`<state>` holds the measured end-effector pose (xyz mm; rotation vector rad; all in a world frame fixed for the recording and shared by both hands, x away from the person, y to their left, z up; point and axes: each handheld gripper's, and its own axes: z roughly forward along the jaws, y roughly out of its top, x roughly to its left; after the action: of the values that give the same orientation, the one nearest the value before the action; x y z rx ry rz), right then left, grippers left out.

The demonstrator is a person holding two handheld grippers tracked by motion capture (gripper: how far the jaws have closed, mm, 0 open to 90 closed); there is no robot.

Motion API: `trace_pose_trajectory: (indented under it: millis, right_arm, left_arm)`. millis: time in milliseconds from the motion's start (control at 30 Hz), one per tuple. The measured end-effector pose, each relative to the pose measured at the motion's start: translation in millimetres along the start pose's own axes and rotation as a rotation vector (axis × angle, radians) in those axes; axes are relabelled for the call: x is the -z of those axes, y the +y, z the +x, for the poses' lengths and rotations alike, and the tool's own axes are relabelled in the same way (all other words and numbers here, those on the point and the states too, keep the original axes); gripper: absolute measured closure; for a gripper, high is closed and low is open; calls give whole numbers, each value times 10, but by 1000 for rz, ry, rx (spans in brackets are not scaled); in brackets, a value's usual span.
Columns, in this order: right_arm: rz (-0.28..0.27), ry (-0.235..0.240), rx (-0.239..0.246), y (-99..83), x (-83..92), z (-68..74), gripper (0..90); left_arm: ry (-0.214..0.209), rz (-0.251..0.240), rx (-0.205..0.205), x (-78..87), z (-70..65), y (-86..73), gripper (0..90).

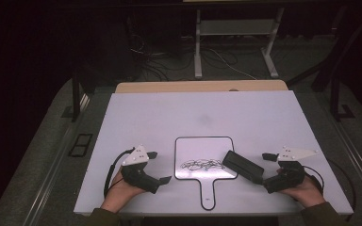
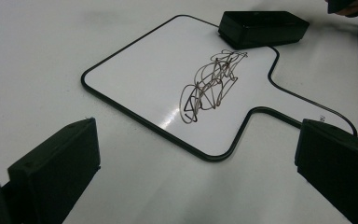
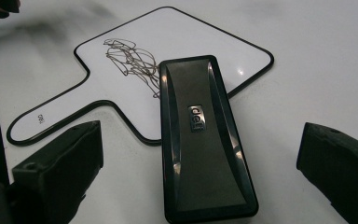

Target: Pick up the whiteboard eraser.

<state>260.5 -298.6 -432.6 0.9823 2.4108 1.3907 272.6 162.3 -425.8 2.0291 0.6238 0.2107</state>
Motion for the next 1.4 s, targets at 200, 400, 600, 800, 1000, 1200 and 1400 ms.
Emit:
trace_pose_trajectory:
  millis: [200, 400, 600, 800, 1000, 1200, 1400]
  right_arm:
    - [-3, -1, 1, 15, 23, -15, 0]
    - [-5, -15, 13, 56, 63, -11, 0]
    - [21, -8, 15, 128, 101, -44, 0]
    - [45, -9, 13, 181, 67, -69, 0]
    - [51, -4, 10, 240, 39, -80, 0]
    - [49, -2, 7, 275, 26, -98, 0]
    - [43, 0, 11, 358, 3, -118, 0]
  left_arm:
    - [-4, 2, 6, -1, 4, 0, 0]
    - [-4, 6, 1, 17, 4, -8, 0]
    - [2, 13, 10, 8, 6, -9, 0]
    - [9, 19, 4, 15, 7, 0, 0]
    - [10, 15, 5, 13, 1, 3, 0]
    - [10, 8, 11, 5, 0, 1, 0]
    - [12, 13, 12, 11, 4, -4, 0]
